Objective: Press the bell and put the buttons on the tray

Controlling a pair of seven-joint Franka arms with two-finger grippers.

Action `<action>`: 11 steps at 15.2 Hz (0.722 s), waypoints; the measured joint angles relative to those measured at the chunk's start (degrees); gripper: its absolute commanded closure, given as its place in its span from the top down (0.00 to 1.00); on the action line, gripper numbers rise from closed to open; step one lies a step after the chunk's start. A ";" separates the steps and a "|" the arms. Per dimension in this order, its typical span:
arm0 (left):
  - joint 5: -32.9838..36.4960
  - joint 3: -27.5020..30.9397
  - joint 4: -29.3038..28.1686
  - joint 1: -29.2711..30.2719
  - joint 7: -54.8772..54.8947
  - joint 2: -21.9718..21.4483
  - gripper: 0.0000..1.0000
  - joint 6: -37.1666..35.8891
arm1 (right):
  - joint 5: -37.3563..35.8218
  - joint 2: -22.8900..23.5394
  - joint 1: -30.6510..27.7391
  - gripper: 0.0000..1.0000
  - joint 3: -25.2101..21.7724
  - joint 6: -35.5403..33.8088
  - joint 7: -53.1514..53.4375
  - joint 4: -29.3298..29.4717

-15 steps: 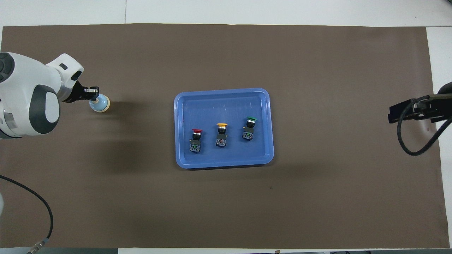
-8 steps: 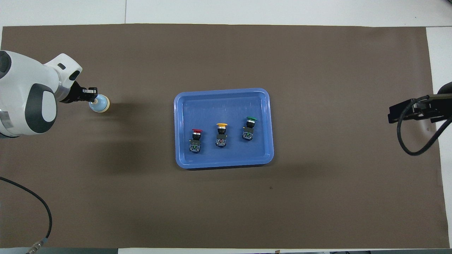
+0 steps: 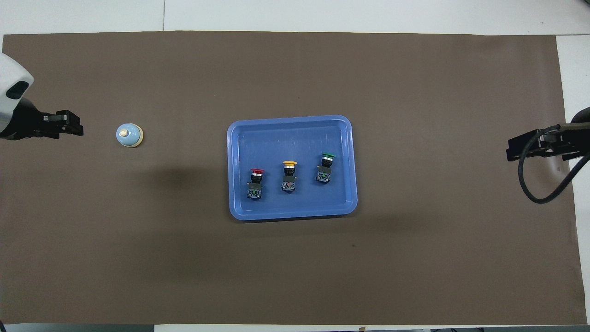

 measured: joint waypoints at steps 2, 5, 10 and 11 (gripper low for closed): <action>0.00 0.00 -0.06 0.00 -0.01 -3.99 1.00 -4.29 | 0.00 0.00 0.00 1.00 0.00 0.00 0.00 0.00; 0.00 0.00 -0.06 0.00 -0.07 -7.62 1.00 -9.45 | 0.00 0.00 0.00 1.00 0.00 0.00 0.00 0.00; 0.00 0.00 4.22 -0.02 -0.07 -6.84 1.00 -15.59 | 0.00 0.00 0.00 1.00 0.00 0.00 0.00 0.00; 0.00 -0.04 4.87 -0.06 -0.07 -6.08 1.00 -16.05 | 0.00 0.00 0.00 1.00 0.00 0.00 0.00 0.00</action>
